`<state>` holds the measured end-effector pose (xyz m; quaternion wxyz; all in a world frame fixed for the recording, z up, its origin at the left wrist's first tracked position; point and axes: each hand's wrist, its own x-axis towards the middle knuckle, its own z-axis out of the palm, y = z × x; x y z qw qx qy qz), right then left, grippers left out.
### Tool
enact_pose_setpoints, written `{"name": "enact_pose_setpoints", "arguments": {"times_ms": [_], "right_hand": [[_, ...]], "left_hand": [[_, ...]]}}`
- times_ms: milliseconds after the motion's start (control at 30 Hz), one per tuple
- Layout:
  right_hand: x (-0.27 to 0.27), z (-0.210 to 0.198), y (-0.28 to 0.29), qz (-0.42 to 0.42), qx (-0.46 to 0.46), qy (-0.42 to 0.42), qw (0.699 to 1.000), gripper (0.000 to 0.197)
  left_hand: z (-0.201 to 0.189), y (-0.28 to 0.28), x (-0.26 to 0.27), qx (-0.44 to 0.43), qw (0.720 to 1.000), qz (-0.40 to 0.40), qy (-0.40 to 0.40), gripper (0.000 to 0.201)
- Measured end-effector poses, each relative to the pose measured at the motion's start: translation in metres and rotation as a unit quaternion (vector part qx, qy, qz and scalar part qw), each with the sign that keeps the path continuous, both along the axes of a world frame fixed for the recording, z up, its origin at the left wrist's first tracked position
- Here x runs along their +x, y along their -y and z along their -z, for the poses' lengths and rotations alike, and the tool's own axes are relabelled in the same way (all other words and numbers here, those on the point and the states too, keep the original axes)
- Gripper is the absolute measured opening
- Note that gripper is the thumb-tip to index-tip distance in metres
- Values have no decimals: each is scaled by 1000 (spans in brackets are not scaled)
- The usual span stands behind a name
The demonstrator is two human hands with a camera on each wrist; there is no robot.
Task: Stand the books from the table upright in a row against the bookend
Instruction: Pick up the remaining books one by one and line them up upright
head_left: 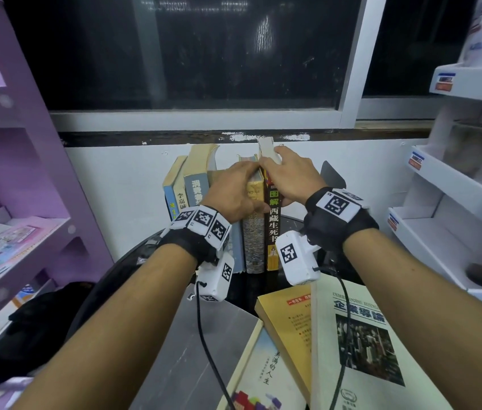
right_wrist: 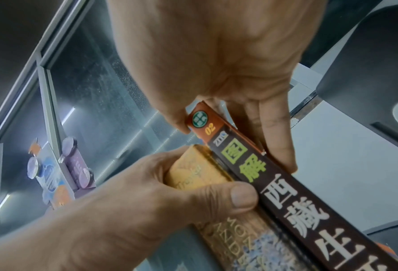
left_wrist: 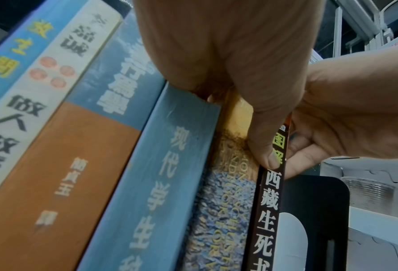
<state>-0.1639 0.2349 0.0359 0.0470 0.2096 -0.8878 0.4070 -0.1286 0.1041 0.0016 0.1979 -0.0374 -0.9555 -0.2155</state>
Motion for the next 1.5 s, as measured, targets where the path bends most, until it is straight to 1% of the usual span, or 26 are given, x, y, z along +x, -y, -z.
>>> {"name": "enact_pose_setpoints", "arguments": {"times_ms": [233,400,500,700,833,1067,1233,1333,1500], "right_hand": [[0,-2,1,-10,18,-19,1000,43],[3,-4,1,-14,22,-15,1000,42],[4,-5,0,-16,19,-7,1000,45],[1,-4,-1,-21,-8,31,999,44],[1,-1,3,-17,-18,24,999,45],[0,2,4,-17,-55,26,998,36],[0,7,4,-9,-68,30,997,47],[2,9,5,-5,-67,44,997,62],[2,15,3,-10,-82,43,996,62]], "left_hand": [[-1,1,1,-8,1000,1,3,94],[0,2,0,-19,1000,-2,6,93],[-1,3,0,-27,1000,2,14,92],[-1,2,1,-37,999,3,13,88],[0,3,0,-38,999,0,9,88],[2,2,-1,-27,1000,-12,-6,89],[3,2,-1,-25,1000,-10,-4,90],[3,3,-2,-21,1000,-9,-3,90],[4,4,-2,-14,1000,-12,-10,90]]}}
